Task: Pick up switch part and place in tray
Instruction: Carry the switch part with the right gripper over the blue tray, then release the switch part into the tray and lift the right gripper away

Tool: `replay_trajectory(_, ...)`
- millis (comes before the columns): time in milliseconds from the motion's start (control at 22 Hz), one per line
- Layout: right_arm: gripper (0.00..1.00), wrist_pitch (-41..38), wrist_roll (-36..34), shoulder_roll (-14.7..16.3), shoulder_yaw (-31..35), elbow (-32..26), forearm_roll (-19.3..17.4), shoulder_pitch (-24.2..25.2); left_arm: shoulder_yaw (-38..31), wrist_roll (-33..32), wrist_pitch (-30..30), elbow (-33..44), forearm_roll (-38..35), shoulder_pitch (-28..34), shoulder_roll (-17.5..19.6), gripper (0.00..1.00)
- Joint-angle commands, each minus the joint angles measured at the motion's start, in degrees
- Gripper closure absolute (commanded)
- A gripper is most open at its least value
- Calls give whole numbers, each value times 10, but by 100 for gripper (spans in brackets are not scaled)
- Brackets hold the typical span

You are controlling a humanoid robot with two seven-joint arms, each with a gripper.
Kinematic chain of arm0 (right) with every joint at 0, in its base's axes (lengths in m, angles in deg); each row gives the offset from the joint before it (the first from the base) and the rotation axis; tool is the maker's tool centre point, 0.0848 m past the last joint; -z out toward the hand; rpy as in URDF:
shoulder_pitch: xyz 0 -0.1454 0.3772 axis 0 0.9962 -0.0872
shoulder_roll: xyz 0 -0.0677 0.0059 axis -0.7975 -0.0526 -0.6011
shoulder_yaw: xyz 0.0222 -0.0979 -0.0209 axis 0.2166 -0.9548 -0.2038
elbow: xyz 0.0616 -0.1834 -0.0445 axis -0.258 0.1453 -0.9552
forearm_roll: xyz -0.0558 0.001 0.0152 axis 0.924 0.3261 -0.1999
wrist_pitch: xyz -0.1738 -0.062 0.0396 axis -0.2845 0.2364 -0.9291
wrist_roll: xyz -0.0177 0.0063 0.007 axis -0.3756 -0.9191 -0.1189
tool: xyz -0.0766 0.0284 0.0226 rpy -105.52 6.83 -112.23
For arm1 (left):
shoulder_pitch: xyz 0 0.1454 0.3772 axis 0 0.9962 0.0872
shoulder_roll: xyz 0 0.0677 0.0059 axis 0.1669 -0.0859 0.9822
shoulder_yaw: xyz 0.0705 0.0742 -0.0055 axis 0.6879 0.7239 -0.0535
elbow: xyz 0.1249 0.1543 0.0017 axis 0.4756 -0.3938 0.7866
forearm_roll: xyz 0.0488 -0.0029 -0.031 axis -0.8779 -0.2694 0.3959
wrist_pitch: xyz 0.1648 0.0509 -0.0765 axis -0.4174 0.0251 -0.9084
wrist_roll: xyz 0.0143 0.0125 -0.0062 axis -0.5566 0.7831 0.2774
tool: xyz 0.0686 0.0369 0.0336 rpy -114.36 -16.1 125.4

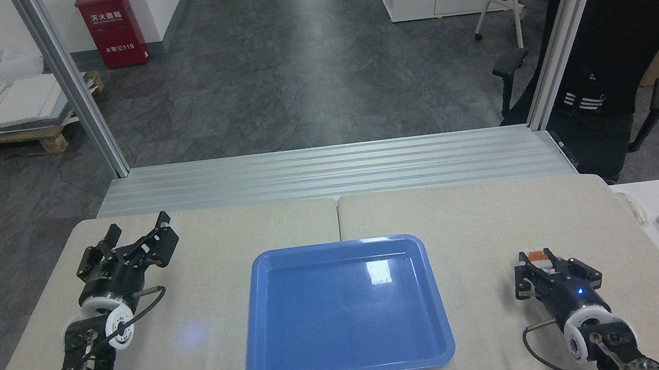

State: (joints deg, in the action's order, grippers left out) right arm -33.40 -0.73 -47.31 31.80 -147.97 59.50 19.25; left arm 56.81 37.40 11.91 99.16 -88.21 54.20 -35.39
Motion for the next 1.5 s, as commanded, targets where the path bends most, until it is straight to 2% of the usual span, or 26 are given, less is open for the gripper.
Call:
replay_trajectory(0, 82, 3, -5, -10, 37, -70, -4, -11, 0, 0, 0, 0, 0, 0, 0, 0)
replay_trajectory(182, 82, 17, 31, -78, 35, -130, 13, -52, 0, 0, 0, 0, 0, 0, 0, 0)
replay_trajectory(273, 82, 46, 61, -109, -18, -149, 83, -61, 0, 0, 1, 0, 0, 0, 0, 0)
replay_trajectory(364, 82, 70, 75, -131, -54, -152, 114, -60, 0, 0, 1, 0, 0, 0, 0, 0)
replay_trajectory(409, 81, 93, 88, -153, -83, -152, 128, -59, 0, 0, 1, 0, 0, 0, 0, 0)
replay_trajectory(500, 81, 141, 106, -184, -137, -152, 137, -56, 0, 0, 1, 0, 0, 0, 0, 0)
replay_trajectory(591, 81, 174, 124, -190, -181, -148, 144, -56, 0, 0, 1, 0, 0, 0, 0, 0)
replay_trajectory(682, 80, 180, 148, -215, -197, -134, 147, -52, 0, 0, 1, 0, 0, 0, 0, 0)
replay_trajectory(955, 78, 175, 156, -222, -200, -66, 147, -48, 0, 0, 1, 1, 0, 0, 0, 0)
replay_trajectory(1136, 71, 174, 156, -224, -202, -53, 141, -47, 0, 0, 1, 0, 0, 0, 0, 0)
replay_trajectory(1273, 62, 175, 156, -231, -201, -53, 134, -47, 0, 0, 0, 0, 0, 0, 0, 0)
replay_trajectory(1455, 34, 177, 150, -246, -194, -57, 127, -45, 0, 0, 1, 0, 0, 0, 0, 0)
